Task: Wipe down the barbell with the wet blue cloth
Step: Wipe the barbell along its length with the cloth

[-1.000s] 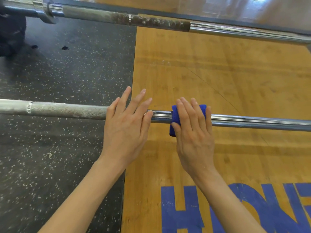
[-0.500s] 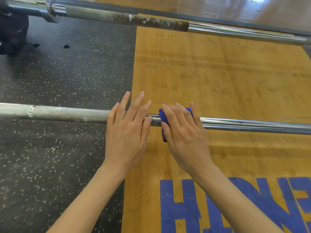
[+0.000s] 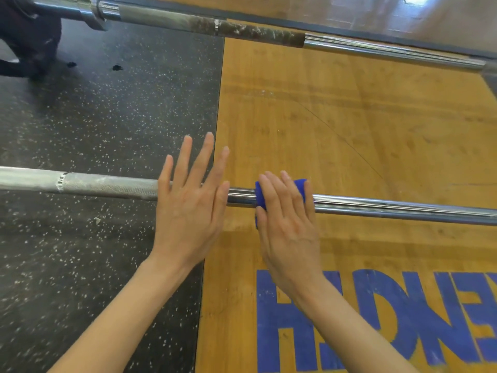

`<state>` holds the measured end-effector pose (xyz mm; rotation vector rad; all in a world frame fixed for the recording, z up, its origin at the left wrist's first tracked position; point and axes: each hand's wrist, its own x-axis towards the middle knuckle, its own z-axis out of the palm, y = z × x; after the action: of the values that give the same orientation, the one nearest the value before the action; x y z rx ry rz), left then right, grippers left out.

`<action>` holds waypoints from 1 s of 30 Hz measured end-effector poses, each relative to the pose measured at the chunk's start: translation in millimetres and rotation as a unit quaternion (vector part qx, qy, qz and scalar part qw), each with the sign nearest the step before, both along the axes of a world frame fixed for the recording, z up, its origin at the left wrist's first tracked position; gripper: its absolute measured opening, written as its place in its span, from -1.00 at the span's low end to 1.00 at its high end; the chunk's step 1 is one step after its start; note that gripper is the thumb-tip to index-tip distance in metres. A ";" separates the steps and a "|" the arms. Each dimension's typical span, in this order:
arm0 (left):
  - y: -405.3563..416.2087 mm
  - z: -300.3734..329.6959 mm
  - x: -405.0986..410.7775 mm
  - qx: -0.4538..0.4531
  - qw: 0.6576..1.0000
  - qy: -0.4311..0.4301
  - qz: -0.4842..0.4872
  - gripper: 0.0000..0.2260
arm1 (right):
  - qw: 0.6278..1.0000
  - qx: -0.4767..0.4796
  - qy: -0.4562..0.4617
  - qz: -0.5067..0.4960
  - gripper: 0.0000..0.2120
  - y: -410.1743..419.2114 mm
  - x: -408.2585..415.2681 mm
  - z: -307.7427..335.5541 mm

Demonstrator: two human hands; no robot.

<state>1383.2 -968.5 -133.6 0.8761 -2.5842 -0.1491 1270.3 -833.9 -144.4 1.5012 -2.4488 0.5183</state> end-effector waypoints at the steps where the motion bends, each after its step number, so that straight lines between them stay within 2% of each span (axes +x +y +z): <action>1: 0.6 -1.3 -0.6 -0.006 1.000 -0.010 -0.005 -0.53 | 1.000 0.011 -0.005 0.025 -0.57 -1.6 1.3 3.1; 3: 4.9 -3.7 1.4 -0.007 1.000 -0.018 -0.014 -0.54 | 0.998 0.032 -0.013 0.045 -0.55 0.2 -8.2 10.9; 6: 11.2 -6.1 7.2 -0.005 1.000 -0.010 -0.014 -0.55 | 0.999 0.042 -0.031 -0.003 -0.50 -6.5 -10.0 19.5; 9: 17.1 -6.8 12.1 -0.004 1.000 -0.001 -0.008 -0.56 | 0.999 0.025 -0.034 -0.028 -0.61 3.3 18.0 16.1; 14: 31.9 -7.8 22.4 0.011 1.000 0.008 -0.003 -0.56 | 0.997 0.057 -0.048 -0.019 -0.56 18.4 25.6 22.2; 16: 36.8 -8.7 27.3 0.012 1.000 0.010 -0.001 -0.57 | 0.986 0.138 -0.084 -0.031 -0.40 -7.2 17.0 37.3; 17: 38.7 -9.0 29.8 0.011 1.000 0.009 -0.002 -0.57 | 0.982 0.174 -0.066 -0.026 -0.35 -13.6 16.1 39.8; 19: 43.1 -8.7 34.5 0.011 1.000 0.006 -0.007 -0.58 | 0.982 0.177 -0.055 -0.033 -0.30 -4.3 24.8 39.6; 22: 50.9 -9.2 41.1 0.012 1.000 0.004 -0.004 -0.57 | 0.995 0.067 -0.065 -0.036 -0.64 43.1 56.2 28.3; 24: 56.2 -9.6 44.9 0.015 1.000 0.005 0.000 -0.57 | 0.995 0.043 -0.079 -0.033 -0.66 46.1 54.4 24.9; 26: 60.9 -10.0 49.3 0.018 1.000 0.006 -0.003 -0.57 | 0.988 0.102 -0.099 -0.055 -0.55 20.3 40.0 39.6; 28: 64.4 -10.1 53.5 0.018 1.000 0.009 -0.005 -0.57 | 0.982 0.182 -0.048 -0.029 -0.43 4.3 31.9 45.0; 29: 66.0 -9.9 55.5 0.019 1.000 0.006 -0.005 -0.58 | 0.981 0.187 -0.042 -0.013 -0.37 6.7 34.1 43.1; 30: 67.7 -9.8 57.5 0.020 1.000 0.004 -0.005 -0.58 | 0.984 0.161 -0.078 -0.019 -0.37 15.4 41.4 43.1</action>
<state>1440.7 -900.9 -143.4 0.8742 -2.5861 -0.2076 1311.7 -818.5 -101.3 1.5777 -2.7861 0.2470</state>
